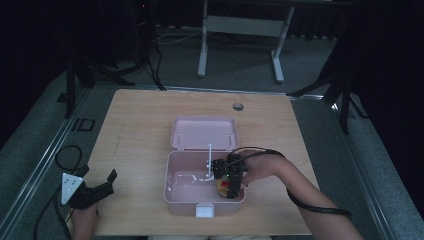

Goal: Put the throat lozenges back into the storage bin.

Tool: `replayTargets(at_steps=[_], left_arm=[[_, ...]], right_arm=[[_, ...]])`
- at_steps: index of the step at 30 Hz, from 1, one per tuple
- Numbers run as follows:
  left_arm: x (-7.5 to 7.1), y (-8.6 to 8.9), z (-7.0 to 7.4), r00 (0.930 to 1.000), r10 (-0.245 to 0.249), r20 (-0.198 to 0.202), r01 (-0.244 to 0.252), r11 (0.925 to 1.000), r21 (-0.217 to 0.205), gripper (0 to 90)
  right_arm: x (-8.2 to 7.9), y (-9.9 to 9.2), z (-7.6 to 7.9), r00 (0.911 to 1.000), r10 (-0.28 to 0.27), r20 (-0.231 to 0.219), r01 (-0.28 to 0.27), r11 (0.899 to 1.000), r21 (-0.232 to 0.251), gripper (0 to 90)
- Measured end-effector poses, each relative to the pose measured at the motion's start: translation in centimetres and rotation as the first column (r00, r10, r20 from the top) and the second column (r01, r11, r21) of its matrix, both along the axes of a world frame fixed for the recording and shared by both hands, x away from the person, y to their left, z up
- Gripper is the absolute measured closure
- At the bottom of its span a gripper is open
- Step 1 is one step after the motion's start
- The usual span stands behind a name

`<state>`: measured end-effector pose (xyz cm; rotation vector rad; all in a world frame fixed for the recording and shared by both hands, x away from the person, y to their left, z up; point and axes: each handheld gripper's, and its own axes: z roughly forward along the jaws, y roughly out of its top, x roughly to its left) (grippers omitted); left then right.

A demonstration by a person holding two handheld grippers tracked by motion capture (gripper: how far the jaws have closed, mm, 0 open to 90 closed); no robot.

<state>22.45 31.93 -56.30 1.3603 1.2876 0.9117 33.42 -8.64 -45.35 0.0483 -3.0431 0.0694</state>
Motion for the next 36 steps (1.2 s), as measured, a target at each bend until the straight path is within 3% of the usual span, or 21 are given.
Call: replayTargets(at_steps=[6,11,16,18,20,24,25,26,31,36], left_arm=[[0.0,0.0,0.0,1.0000,-0.001,0.000,0.001,1.0000,0.000,0.3],[0.0,0.0,0.0,1.0000,0.000,0.000,0.000,1.0000,0.000,0.3],[0.0,0.0,0.0,1.0000,0.001,0.000,-0.001,1.0000,0.001,0.3],[0.0,0.0,0.0,1.0000,0.001,0.001,-0.001,1.0000,0.001,0.3],[0.0,0.0,0.0,1.0000,0.001,0.000,-0.001,1.0000,0.002,0.3],[0.0,0.0,0.0,1.0000,0.001,0.002,-0.001,1.0000,0.001,0.3],[0.0,0.0,0.0,1.0000,0.002,0.002,-0.002,1.0000,0.000,0.3],[0.0,0.0,0.0,1.0000,0.002,0.003,-0.002,1.0000,0.000,0.3],[0.0,0.0,0.0,1.0000,0.001,0.001,-0.001,1.0000,0.002,0.3],[0.0,0.0,0.0,1.0000,0.001,0.000,-0.001,1.0000,0.003,0.3]], right_arm=[[0.1,-0.1,-0.2,1.0000,-0.003,-0.004,0.003,1.000,-0.021,17.9],[0.2,-0.1,0.5,1.0000,-0.009,0.001,0.009,1.000,0.005,18.0],[0.3,-0.6,3.9,0.9995,-0.006,0.030,0.003,0.995,0.103,18.0],[0.3,-0.8,4.6,0.9992,-0.013,0.038,0.008,0.992,0.122,17.8],[0.6,-1.8,6.7,0.9984,-0.038,0.041,0.029,0.980,0.195,13.3],[0.9,-3.1,7.9,0.9954,-0.053,0.080,0.032,0.969,0.244,12.8],[1.0,-4.2,8.4,0.9892,-0.060,0.134,0.022,0.962,0.271,12.8],[1.1,-4.9,8.5,0.9855,-0.074,0.153,0.027,0.957,0.290,12.8],[1.9,-8.3,8.4,0.9781,-0.154,0.140,0.097,0.932,0.348,12.6],[2.6,-11.5,6.8,0.9670,-0.207,0.149,0.138,0.916,0.376,12.5]])
